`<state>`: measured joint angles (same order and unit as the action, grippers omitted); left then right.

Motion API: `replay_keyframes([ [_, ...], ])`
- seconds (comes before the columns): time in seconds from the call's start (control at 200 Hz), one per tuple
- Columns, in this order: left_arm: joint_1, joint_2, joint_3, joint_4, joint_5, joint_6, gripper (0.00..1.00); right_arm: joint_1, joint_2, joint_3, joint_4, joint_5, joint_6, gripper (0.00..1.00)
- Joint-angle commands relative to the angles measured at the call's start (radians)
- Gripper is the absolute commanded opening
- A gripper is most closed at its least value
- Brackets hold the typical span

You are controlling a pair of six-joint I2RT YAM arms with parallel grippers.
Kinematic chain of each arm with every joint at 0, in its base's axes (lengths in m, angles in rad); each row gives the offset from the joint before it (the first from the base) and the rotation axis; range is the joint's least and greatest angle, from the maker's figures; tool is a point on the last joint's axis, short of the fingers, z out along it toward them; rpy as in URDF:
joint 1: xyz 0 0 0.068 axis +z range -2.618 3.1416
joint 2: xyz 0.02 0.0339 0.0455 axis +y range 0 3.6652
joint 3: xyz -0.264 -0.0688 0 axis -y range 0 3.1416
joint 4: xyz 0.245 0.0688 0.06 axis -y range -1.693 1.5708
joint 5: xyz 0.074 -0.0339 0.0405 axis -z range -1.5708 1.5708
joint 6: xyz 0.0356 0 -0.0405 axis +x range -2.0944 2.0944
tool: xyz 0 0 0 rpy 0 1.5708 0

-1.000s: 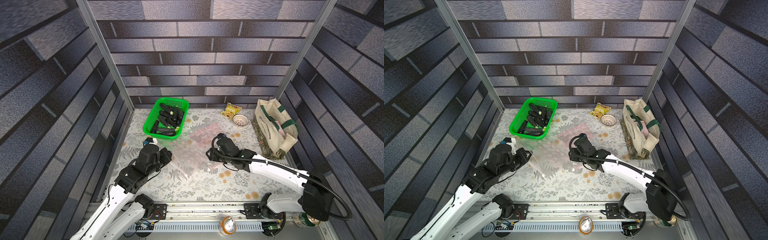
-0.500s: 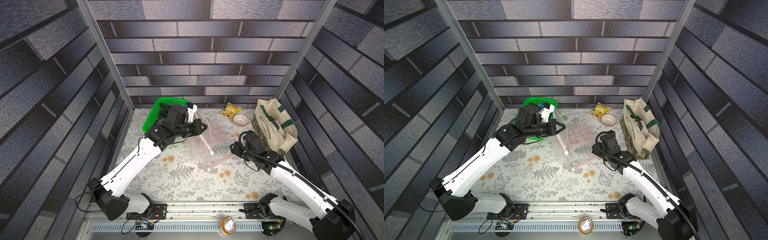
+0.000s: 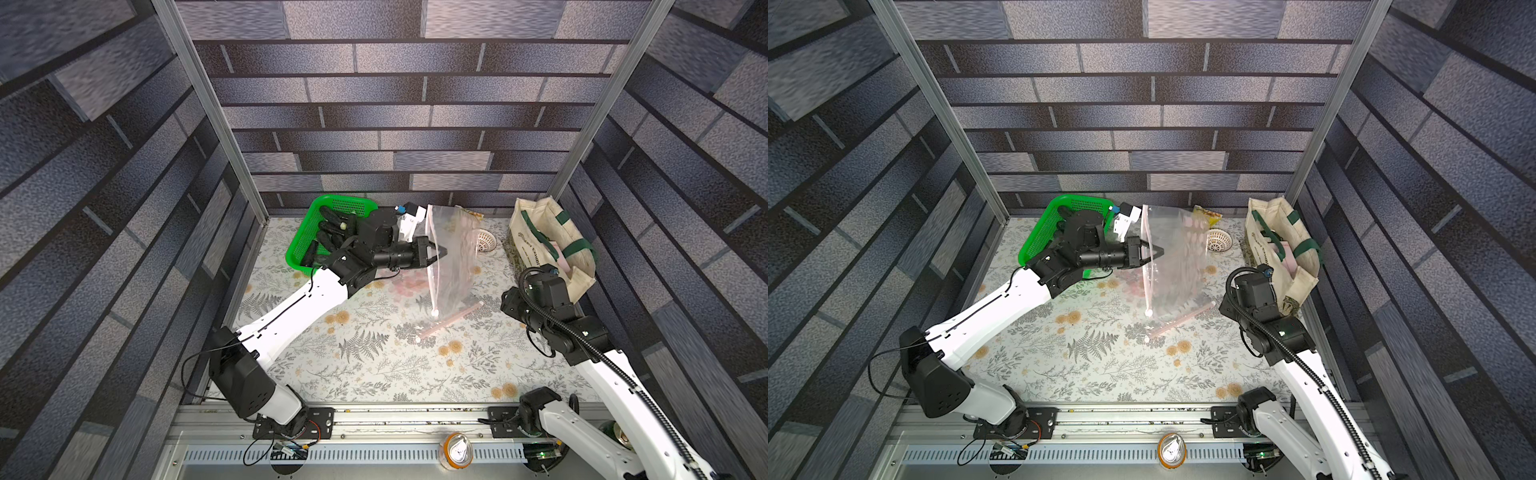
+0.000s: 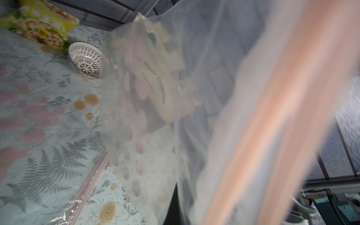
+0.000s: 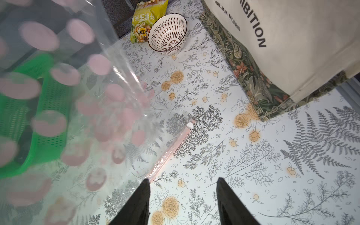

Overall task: Place the eggplant in a zip-top bag and seal the zipper
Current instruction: Open the zipper food storage bag.

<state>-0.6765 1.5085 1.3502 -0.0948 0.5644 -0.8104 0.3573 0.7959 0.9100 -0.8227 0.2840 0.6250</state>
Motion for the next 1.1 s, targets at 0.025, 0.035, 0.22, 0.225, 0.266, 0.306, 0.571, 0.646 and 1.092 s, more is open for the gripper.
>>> replay_keyframes([
  [0.025, 0.032, -0.005, -0.193, 0.156, -0.05, -0.126, 0.0, -0.004, 0.012, 0.062, -0.082, -0.047, -0.108, 0.55],
  [0.035, 0.032, -0.003, -0.203, 0.158, -0.052, -0.127, 0.0, -0.003, 0.016, 0.065, -0.082, -0.06, -0.111, 0.55],
  [0.22, 0.024, 0.081, -0.305, 0.195, -0.084, -0.209, 0.0, 0.089, 0.07, 0.072, -0.064, -0.198, -0.096, 0.52],
  [0.225, 0.024, 0.083, -0.308, 0.197, -0.085, -0.212, 0.0, 0.094, 0.071, 0.073, -0.062, -0.198, -0.094, 0.52],
  [0.266, 0.017, 0.095, -0.319, 0.214, -0.087, -0.234, 0.0, 0.15, 0.079, 0.075, -0.049, -0.194, -0.08, 0.52],
  [0.306, 0.01, 0.102, -0.328, 0.227, -0.092, -0.247, 0.0, 0.204, 0.091, 0.08, -0.034, -0.192, -0.06, 0.52],
  [0.571, -0.018, 0.098, -0.333, 0.185, -0.139, -0.285, 0.0, 0.482, 0.216, 0.135, 0.123, -0.192, -0.001, 0.52],
  [0.646, -0.02, 0.092, -0.342, 0.189, -0.139, -0.295, 0.0, 0.538, 0.263, 0.164, 0.138, -0.181, -0.024, 0.53],
  [1.092, -0.043, 0.055, -0.351, 0.188, -0.146, -0.316, 0.0, 0.61, 0.433, 0.177, 0.184, 0.016, -0.054, 0.52],
])
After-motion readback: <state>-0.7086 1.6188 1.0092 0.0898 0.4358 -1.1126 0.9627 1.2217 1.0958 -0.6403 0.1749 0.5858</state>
